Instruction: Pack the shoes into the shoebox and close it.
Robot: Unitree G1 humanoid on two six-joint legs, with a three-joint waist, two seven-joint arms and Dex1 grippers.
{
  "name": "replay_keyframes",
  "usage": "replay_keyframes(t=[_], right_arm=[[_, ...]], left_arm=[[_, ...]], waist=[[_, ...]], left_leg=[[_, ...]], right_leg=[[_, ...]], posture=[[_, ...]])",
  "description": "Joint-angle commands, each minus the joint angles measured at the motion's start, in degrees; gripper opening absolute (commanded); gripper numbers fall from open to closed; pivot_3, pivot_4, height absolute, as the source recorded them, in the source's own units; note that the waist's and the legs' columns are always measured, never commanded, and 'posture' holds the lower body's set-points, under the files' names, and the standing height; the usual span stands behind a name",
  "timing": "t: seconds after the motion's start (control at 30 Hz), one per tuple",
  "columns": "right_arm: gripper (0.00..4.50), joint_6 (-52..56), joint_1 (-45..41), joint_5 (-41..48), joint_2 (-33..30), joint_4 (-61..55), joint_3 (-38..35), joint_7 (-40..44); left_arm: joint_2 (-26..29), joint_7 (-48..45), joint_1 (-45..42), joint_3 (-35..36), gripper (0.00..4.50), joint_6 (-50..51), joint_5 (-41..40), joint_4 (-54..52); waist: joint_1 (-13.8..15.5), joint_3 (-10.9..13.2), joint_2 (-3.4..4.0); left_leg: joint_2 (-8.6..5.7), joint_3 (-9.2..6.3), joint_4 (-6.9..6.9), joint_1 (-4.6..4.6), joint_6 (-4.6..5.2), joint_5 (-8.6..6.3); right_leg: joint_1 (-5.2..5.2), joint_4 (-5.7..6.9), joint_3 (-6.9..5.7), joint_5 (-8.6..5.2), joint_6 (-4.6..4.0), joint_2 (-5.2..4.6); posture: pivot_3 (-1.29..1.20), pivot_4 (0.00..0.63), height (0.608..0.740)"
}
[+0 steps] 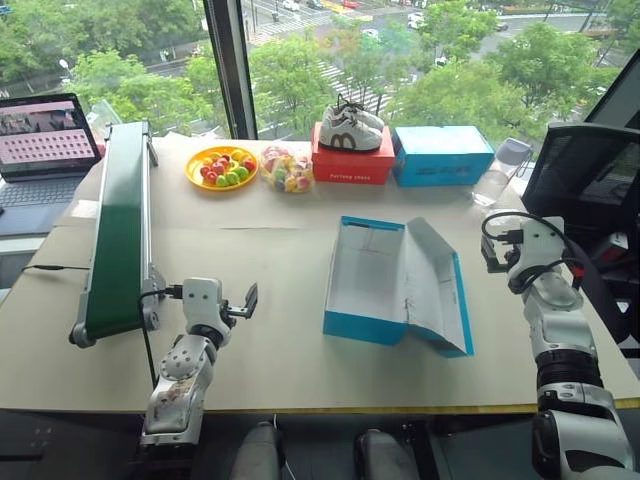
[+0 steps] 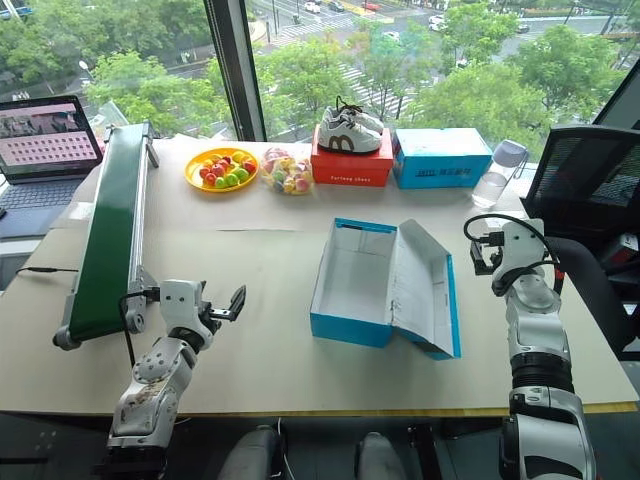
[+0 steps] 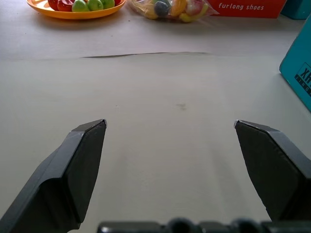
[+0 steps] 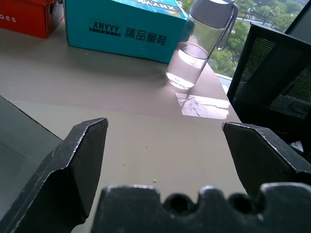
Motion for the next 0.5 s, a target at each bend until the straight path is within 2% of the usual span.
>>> replay_keyframes(t=[0.03, 0.13, 0.2, 0.3, 0.43, 0.5], right_arm=[[4.43, 5.7, -3.3, 8.3, 2.3, -14.9, 1.0, 4.0], [4.43, 20.4, -8.8, 25.1, 7.7, -35.4, 7.3, 15.7], [4.43, 26.0, -9.2, 28.6, 8.7, -39.9, 8.8, 17.1], [4.43, 34.0, -9.4, 34.5, 7.9, -47.4, 14.8, 23.8], [4.43, 37.7, -8.3, 37.4, 5.6, -51.3, 20.6, 32.9], [4.43, 37.5, -7.8, 35.8, 4.2, -51.9, 24.4, 37.2]], left_arm=[[2.5, 1.3, -3.0, 1.2, 4.50, -2.2, 2.3, -3.5], [5.6, 6.1, -7.3, 9.0, 4.50, -3.3, 1.9, -7.1], [6.6, 8.3, -8.2, 11.7, 4.50, -2.2, 2.3, -7.3], [10.5, 11.3, -8.3, 16.5, 4.50, 0.9, 5.6, -8.8], [11.9, 12.2, -8.2, 23.0, 4.50, 9.3, 0.5, -7.4], [12.4, 12.7, -8.2, 25.0, 4.50, 15.3, -0.8, -6.7]], waist=[[0.0, 0.0, 0.00], [-1.9, 0.3, 0.05], [-2.1, 0.3, 0.06], [-1.0, 0.1, -0.28], [0.2, 0.1, -0.50], [0.3, 0.1, -0.50]], left_leg=[[0.00, 0.00, 0.00, 0.00, 0.00, 0.00], [0.16, 0.07, -0.03, -0.11, 0.02, 0.01], [0.20, -0.06, -0.01, -0.14, 0.06, 0.04], [0.25, -0.14, -0.09, 0.05, 0.05, -0.01], [0.25, -0.04, 0.02, -0.12, -0.13, -0.16], [0.21, 0.10, 0.08, -0.19, -0.19, -0.19]], right_leg=[[0.00, 0.00, 0.00, 0.00, 0.00, 0.00], [-0.45, 0.24, 0.29, 0.18, -0.07, 0.19], [-0.80, 0.59, 0.65, 0.25, -0.16, 0.49], [-0.64, 0.79, 0.68, 0.05, -0.16, 0.66], [-0.77, 0.73, 0.66, -0.04, -0.22, 0.54], [-0.85, 0.73, 0.66, 0.00, -0.16, 0.42]], posture=[[0.00, 0.150, 0.740], [0.00, 0.150, 0.740], [0.00, 0.150, 0.740], [0.00, 0.150, 0.740], [0.00, 0.150, 0.740], [0.00, 0.150, 0.740]])
